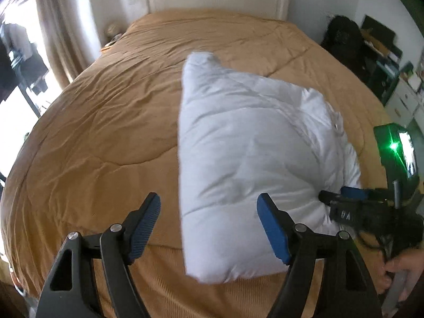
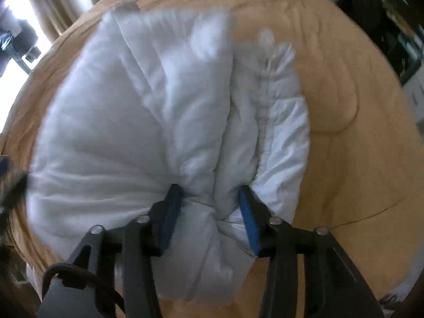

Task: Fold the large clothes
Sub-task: 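Release the jacket bundle and lift both grippers away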

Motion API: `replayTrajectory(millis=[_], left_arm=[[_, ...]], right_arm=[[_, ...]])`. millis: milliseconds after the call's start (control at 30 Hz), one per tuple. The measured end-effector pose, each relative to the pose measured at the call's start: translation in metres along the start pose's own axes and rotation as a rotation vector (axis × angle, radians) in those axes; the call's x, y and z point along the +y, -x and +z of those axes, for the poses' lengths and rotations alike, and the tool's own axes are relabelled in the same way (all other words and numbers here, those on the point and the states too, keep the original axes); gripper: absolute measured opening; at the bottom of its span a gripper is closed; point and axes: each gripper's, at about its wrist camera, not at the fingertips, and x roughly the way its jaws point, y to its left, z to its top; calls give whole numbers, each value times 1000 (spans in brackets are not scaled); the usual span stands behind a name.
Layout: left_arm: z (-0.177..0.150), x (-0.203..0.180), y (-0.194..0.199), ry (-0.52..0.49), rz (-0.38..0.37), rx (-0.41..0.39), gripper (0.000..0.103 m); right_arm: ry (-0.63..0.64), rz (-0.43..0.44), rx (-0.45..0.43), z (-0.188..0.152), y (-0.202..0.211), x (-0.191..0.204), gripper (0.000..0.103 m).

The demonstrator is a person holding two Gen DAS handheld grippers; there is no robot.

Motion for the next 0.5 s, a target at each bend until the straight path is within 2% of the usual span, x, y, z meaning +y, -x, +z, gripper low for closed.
replayTrajectory(millis=[67, 133, 200, 267, 333, 433, 500], left_arm=[[-1, 7, 11, 19, 15, 1, 78], [-2, 11, 23, 33, 32, 9, 84], [-3, 13, 38, 50, 40, 22, 86], [0, 19, 51, 81, 31, 50, 93], [3, 26, 62, 115, 26, 75, 100], [7, 36, 79, 163, -5, 82, 101], [9, 43, 90, 185, -18, 89, 101]], right_arm=[[-55, 26, 4, 2, 2, -8, 50], [-81, 46, -14, 6, 13, -7, 50], [-81, 38, -37, 2, 36, -3, 56], [-74, -12, -55, -5, 68, 5, 83], [-78, -64, -85, -13, 94, 13, 85], [-93, -137, -105, -25, 132, 28, 85], [-107, -141, -94, -30, 150, 35, 89]])
